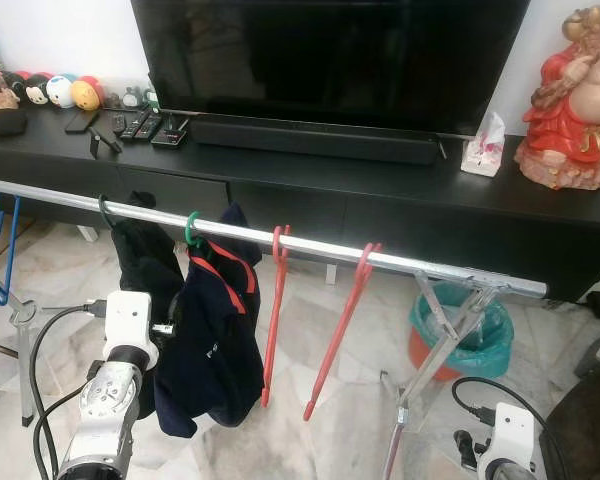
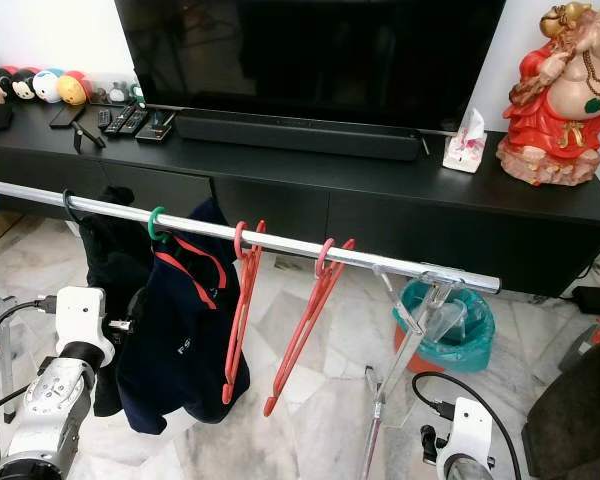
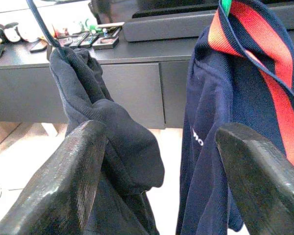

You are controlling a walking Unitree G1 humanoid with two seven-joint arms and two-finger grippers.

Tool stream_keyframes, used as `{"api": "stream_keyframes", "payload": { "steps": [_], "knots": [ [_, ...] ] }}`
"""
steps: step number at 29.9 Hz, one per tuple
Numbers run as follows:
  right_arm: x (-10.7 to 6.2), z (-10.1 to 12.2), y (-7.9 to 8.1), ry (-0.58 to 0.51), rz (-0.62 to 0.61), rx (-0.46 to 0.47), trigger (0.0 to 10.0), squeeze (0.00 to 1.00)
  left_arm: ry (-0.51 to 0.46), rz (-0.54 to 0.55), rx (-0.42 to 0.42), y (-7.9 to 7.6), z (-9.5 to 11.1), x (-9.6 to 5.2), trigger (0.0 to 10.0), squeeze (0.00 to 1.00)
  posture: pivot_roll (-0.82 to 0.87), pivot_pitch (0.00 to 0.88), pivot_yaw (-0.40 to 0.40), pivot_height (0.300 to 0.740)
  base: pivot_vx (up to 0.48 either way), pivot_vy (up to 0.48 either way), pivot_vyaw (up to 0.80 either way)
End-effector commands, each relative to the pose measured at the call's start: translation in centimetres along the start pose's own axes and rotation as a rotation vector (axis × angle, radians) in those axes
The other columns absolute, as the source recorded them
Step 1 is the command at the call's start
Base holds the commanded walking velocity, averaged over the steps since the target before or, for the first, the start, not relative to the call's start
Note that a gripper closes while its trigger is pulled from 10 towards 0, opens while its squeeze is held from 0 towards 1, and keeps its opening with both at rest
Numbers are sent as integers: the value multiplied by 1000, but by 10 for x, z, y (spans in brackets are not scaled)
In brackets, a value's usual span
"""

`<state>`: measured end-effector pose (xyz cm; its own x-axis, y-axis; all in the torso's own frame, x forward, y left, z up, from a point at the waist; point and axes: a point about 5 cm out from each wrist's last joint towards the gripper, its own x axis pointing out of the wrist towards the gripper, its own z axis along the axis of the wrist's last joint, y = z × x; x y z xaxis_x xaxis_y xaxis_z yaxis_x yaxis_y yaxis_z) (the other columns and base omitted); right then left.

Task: Hang hanger

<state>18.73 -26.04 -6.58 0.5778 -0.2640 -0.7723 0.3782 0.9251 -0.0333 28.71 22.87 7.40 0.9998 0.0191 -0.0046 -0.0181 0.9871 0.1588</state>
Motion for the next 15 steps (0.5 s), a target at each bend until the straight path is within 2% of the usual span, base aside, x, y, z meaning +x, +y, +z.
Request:
{"api": "stream_keyframes", "payload": {
  "steps": [1, 6, 15],
  "knots": [
    [0, 3, -1, -7, -9, 15, 10000, 0, -5, -1, 0, -1, 2, 2, 10000, 0, -104, 0, -11, 740, -240, 0, 0],
    [1, 4, -1, -8, -8, 16, 10000, 0, -8, -1, 2, -1, 2, 2, 10000, 0, -102, 0, -11, 740, -96, 0, 0],
    [1, 4, -1, -8, -9, 19, 10000, 0, -10, 0, 4, -1, 3, 3, 10000, 0, -103, 0, -9, 740, -255, 0, 0]
  ]
}}
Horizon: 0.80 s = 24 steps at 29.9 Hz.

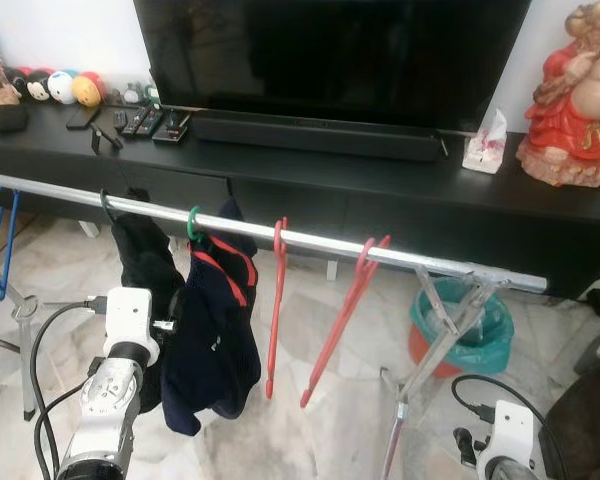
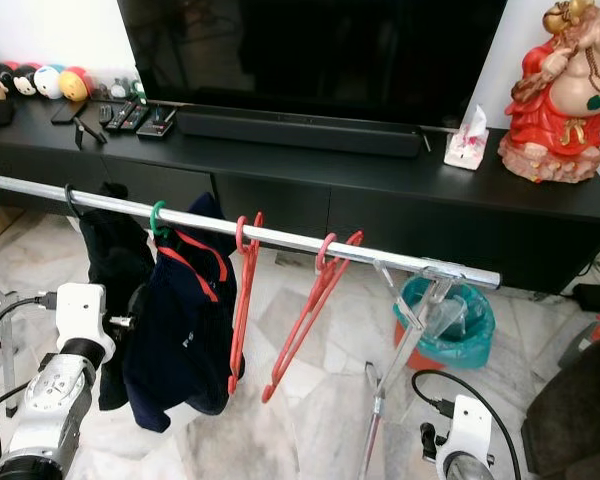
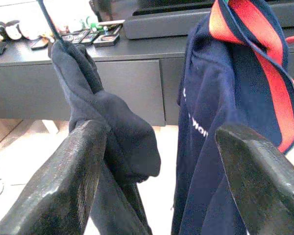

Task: Hang hanger

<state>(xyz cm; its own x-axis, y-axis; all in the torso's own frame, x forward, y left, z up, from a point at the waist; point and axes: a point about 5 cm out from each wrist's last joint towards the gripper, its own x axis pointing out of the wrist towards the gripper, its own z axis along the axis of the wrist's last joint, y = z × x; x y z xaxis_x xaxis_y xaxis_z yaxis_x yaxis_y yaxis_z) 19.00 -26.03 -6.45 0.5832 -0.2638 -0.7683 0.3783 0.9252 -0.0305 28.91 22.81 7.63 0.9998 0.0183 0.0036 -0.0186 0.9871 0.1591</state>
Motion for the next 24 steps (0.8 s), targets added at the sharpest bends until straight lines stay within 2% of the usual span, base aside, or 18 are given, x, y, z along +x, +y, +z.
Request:
{"api": "stream_keyframes", "payload": {
  "steps": [1, 24],
  "knots": [
    [0, 1, -2, -2, -11, 18, 10000, 0, -3, 0, 4, -1, 1, 1, 10000, 0, -103, 0, -9, 740, -270, 0, 0],
    [0, 3, -2, -2, -10, 15, 10000, 0, -1, 9, 9, 3, 1, 2, 10000, 0, -105, 0, -10, 740, -269, 0, 0]
  ]
}}
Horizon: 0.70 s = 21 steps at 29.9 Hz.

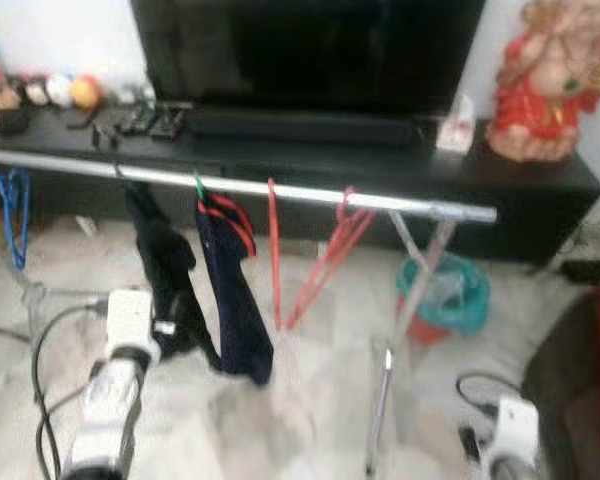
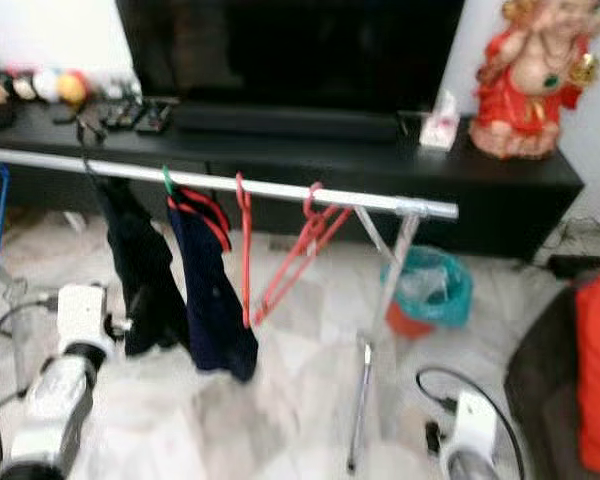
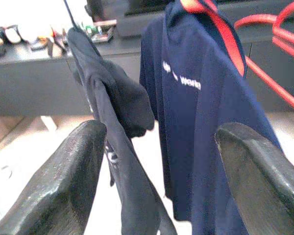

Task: Hang hanger

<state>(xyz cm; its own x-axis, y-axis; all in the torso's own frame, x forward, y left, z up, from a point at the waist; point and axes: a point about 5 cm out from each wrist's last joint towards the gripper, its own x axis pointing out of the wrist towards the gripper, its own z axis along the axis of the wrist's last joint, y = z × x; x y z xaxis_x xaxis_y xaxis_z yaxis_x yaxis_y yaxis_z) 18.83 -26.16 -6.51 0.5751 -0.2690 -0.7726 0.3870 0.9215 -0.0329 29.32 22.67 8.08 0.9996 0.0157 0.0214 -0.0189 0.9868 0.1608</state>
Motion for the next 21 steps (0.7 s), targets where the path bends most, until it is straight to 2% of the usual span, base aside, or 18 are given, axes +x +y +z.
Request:
{"api": "stream_keyframes", "payload": {
  "steps": [1, 16, 19, 21],
  "knots": [
    [1, 4, 0, -9, -1, 9, 10000, 0, 18, 10, 8, 4, -4, -3, 10000, 0, -105, 0, -10, 740, -266, 0, 0],
    [1, 5, 1, -10, -2, 10, 10000, 0, 58, 25, 23, 8, -13, -7, 10000, 0, -102, 0, -12, 740, -268, 0, 0],
    [1, 5, 1, -10, -1, 9, 10000, 0, 104, 37, 38, 11, -19, -7, 10000, 0, -100, 0, -12, 740, 0, 0, 0],
    [1, 5, 1, -10, -1, 9, 10000, 0, 198, 59, 33, 16, -33, -10, 10000, 0, -97, 0, -13, 740, 0, 0, 0]
  ]
}}
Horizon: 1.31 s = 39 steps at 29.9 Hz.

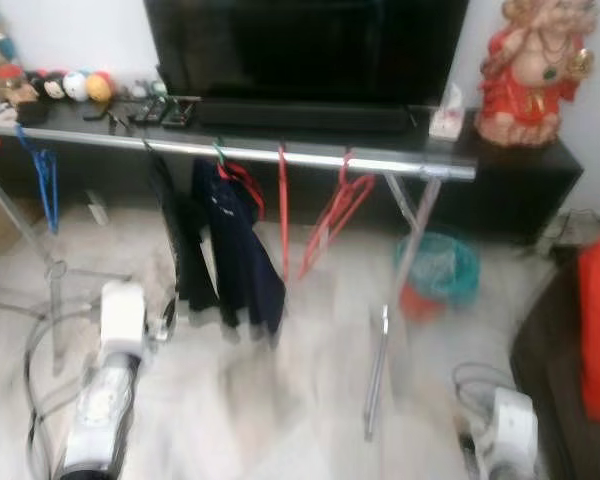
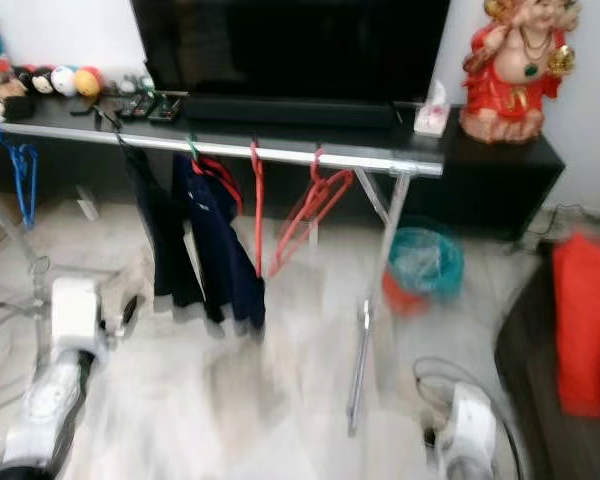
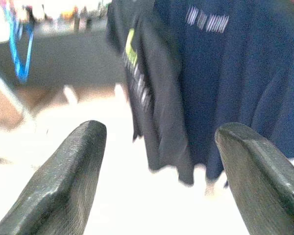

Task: Hang hanger

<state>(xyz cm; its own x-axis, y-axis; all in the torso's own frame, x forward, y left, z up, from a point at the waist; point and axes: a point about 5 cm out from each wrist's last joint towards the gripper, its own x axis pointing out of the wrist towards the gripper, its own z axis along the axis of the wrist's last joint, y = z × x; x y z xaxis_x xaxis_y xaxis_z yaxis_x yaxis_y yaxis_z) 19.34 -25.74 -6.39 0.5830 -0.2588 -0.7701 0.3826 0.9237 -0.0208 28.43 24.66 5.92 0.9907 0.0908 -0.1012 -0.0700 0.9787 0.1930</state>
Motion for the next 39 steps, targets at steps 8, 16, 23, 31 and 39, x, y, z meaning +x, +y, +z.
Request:
{"api": "stream_keyframes", "payload": {
  "steps": [8, 16, 23, 31, 39],
  "knots": [
    [0, 3, -4, -4, -14, 2, 10000, 0, 395, 13, -62, 7, -66, -19, 10000, 0, -89, 0, -17, 740, 0, 0, 0],
    [0, 3, -4, -2, -14, -1, 10000, 0, 612, 9, -84, -3, -101, -43, 10000, 0, -99, 0, -16, 740, 0, 0, 0],
    [0, 2, -4, 1, -13, 3, 10000, 0, 760, -30, -65, -19, -124, -66, 10000, 0, -112, 0, -11, 740, 0, 0, 0],
    [0, 0, -2, 12, -1, -8, 10000, 0, 830, -47, -43, -24, -138, -84, 10000, 0, -108, 0, -5, 740, 0, 0, 0],
    [0, -1, -1, 14, 6, -8, 10000, 0, 838, -19, -69, -21, -135, -78, 10000, 0, -121, 0, 2, 740, 0, 0, 0]
  ]
}}
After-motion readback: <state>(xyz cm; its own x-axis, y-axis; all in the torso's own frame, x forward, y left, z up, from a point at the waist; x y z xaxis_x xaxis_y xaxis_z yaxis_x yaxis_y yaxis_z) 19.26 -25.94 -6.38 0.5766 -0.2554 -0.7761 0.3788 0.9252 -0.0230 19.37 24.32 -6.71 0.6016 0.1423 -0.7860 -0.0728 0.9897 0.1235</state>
